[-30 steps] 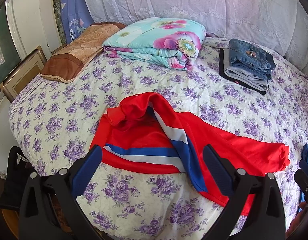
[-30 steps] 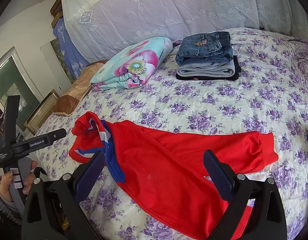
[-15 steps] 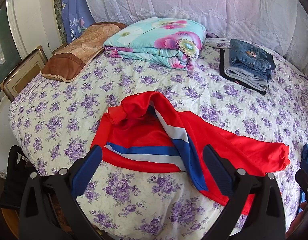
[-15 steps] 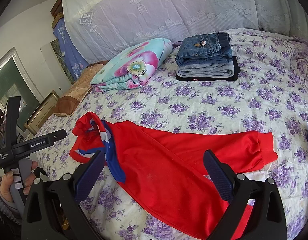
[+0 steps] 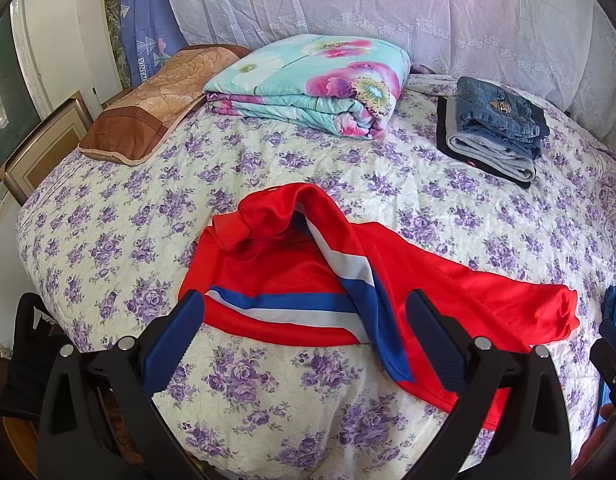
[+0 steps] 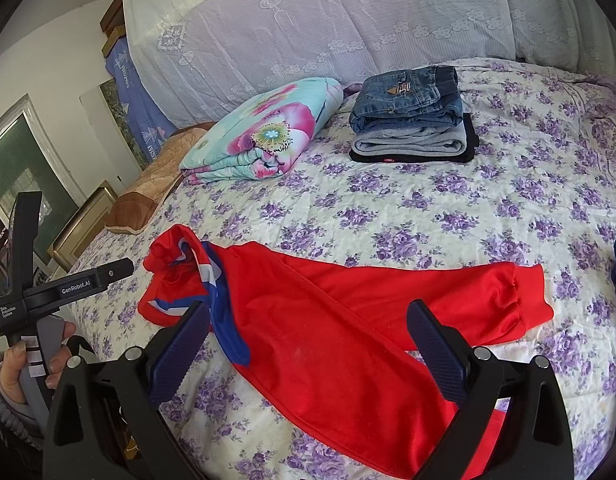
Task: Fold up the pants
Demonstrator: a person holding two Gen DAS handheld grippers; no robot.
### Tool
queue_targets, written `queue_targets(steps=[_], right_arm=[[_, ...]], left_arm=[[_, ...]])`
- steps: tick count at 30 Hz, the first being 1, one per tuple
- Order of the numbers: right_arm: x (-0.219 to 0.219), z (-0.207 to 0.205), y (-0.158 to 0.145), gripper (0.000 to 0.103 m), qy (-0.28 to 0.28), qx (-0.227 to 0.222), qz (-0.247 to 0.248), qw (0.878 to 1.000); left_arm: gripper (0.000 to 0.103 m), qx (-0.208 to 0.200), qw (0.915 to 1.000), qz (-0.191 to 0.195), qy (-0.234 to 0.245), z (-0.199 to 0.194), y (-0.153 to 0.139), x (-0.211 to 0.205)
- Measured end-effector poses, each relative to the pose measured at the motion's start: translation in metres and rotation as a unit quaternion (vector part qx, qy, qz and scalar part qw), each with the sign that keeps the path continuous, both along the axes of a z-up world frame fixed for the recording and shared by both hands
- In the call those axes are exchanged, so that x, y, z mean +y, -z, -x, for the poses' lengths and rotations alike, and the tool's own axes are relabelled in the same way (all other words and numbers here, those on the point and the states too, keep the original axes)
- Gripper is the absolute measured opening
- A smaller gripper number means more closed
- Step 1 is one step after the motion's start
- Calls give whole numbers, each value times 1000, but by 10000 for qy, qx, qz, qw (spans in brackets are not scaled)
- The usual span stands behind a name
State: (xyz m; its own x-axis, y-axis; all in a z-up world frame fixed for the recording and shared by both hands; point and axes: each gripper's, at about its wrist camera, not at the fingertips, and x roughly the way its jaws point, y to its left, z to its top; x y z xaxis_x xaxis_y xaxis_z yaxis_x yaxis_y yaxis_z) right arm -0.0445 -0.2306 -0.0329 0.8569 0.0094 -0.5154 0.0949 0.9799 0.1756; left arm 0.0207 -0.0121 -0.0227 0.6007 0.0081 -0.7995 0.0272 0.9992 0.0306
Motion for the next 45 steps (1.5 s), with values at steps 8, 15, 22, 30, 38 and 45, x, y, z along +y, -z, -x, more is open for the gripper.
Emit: queue_targets(steps=[8, 15, 22, 30, 38, 45], right_arm=[[1, 0, 1, 99, -3, -3, 1, 10000], [1, 0, 2, 99, -3, -1, 3, 10000], [-2, 4, -1, 99, -1, 11, -11, 10000], [-3, 5, 0, 99, 0, 22, -19, 10000], [-14, -1, 12, 99, 183, 237, -223, 9993], [-55, 18, 42, 99, 816, 667, -667, 9922]], left_arm=[[99, 5, 10000, 3, 6, 0, -1, -1], [99, 14, 10000, 1, 13, 1, -1, -2], [99, 27, 10000, 1, 8, 2, 0, -2], [99, 36, 10000, 2, 11, 3, 1, -1], [99, 442, 9989, 130, -82, -7, 39, 29], [98, 1335, 9800, 885, -1180, -22, 114, 120]])
